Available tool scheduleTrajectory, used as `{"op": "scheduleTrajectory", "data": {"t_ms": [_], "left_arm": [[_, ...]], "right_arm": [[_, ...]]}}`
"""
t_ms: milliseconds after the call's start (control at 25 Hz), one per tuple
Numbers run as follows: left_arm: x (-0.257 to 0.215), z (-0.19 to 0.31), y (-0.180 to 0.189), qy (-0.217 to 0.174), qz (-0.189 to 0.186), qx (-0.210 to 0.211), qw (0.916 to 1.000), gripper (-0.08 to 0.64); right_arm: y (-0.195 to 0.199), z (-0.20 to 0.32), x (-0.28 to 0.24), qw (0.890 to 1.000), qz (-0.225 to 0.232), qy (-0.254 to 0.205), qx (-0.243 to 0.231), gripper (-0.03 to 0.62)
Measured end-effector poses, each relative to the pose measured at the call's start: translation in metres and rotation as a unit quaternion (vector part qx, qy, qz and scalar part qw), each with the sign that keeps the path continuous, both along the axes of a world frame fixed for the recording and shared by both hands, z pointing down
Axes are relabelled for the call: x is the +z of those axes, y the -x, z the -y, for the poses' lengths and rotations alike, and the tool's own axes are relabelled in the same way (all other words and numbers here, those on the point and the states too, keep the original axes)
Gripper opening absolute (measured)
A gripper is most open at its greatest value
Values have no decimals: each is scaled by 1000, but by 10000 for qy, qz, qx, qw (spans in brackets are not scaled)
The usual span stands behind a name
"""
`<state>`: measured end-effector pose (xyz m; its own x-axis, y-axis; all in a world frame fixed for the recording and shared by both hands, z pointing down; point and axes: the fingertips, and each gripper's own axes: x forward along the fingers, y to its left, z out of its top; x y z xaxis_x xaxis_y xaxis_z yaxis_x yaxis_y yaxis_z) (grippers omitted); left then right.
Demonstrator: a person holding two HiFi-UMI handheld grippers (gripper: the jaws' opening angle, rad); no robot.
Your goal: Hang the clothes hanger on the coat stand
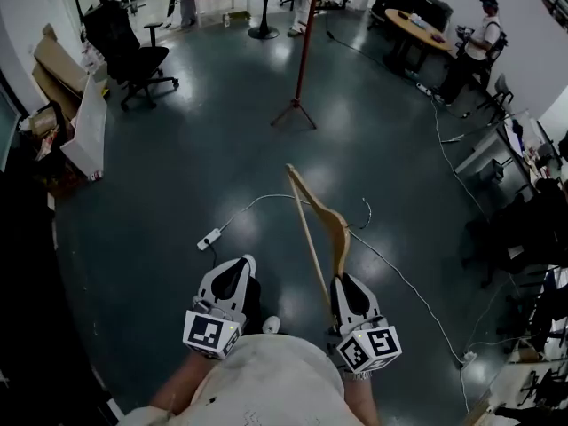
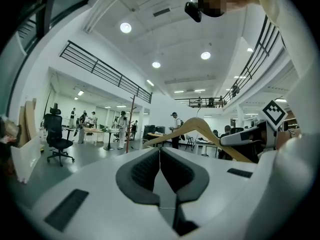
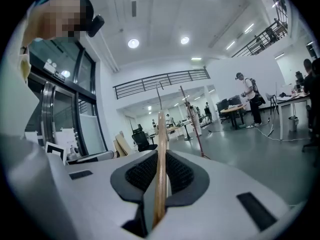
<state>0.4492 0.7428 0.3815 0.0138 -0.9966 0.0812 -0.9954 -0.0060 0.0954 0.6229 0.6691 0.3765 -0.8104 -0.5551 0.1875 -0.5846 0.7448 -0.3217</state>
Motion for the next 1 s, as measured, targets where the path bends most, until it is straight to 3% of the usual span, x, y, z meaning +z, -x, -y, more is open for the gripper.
{"op": "scheduleTrajectory", "data": {"t_ms": [200,320,680,880,1000], "left_arm": [[8,32,-2,159,-8,373,9992,14],[9,56,10,120,16,360,9993,14],[28,124,83,322,-78,208,9992,14],[9,172,126,-131,-23,206,9997,14],[5,197,158,0,35,341,9994,14]], "right_arm": [[3,22,13,9995,-141,201,197,66],[13,40,22,9993,-182,266,196,66],[90,105,35,9988,-323,370,-54,66],[141,148,28,9992,-319,251,-22,66],[172,169,23,9991,-363,225,68,66]]}}
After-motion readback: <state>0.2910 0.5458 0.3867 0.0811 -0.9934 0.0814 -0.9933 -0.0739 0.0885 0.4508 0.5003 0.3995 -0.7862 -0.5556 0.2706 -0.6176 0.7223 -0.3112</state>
